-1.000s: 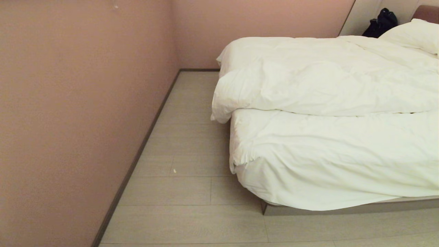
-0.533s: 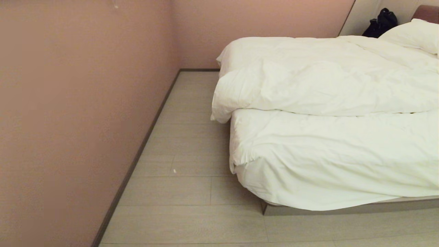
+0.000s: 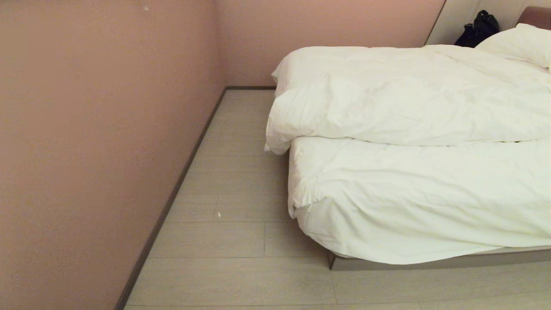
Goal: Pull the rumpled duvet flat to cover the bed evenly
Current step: Hold the folded corner of the quilt
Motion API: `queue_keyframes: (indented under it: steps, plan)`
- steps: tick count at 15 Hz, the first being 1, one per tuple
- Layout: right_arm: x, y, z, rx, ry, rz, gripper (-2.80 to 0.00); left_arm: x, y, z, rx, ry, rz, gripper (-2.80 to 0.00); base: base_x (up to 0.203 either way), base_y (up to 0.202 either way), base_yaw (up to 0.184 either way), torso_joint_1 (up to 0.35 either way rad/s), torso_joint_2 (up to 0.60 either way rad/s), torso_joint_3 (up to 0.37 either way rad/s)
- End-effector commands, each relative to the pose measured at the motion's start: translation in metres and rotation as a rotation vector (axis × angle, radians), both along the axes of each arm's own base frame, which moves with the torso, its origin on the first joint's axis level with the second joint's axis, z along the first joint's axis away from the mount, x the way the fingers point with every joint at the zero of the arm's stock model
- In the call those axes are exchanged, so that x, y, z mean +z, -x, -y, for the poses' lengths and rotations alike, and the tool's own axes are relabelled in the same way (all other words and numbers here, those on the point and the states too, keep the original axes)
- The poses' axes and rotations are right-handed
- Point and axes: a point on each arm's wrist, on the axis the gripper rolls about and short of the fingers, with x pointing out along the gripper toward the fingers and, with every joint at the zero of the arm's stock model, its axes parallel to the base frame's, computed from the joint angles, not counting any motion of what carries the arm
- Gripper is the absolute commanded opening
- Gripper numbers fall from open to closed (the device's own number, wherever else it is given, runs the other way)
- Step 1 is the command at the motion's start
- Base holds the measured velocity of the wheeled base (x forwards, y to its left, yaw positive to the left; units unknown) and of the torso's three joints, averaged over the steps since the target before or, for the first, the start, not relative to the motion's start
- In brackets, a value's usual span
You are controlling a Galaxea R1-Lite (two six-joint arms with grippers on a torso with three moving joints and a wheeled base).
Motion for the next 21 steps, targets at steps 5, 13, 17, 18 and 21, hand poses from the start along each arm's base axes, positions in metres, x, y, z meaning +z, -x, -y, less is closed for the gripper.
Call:
queue_keyframes:
  steps: [5,13,17,18,21]
  plan:
    - [0.0,-0.0001,0.0,0.001,0.0,-0.001,-2.8,-0.0001,0.0,0.0,0.002,0.004,-0.001,-2.8,0.0,0.0,0.0,0.0,0.0,0.0]
    - [0.0004,0.0,0.0,0.001,0.0,0.0,-2.8,-0.0002,0.0,0.0,0.0,0.0,-0.001,-2.8,0.126,0.0,0.0,-0.001,0.0,0.001]
    - [0.0,-0.0001,0.0,0.001,0.0,-0.001,-2.8,-0.0002,0.0,0.0,0.001,0.003,-0.001,-2.8,0.196,0.0,0.002,0.003,0.0,0.001]
    - [0.0,-0.0001,0.0,0.001,0.0,-0.001,-2.8,-0.0001,0.0,0.0,0.001,0.003,0.0,-2.8,0.193,0.0,-0.001,0.007,0.01,0.001]
    - [0.0,-0.0001,0.0,0.001,0.0,-0.001,-2.8,-0.0001,0.0,0.0,0.0,0.001,0.0,-2.8,0.194,0.0,0.001,0.003,0.0,0.002]
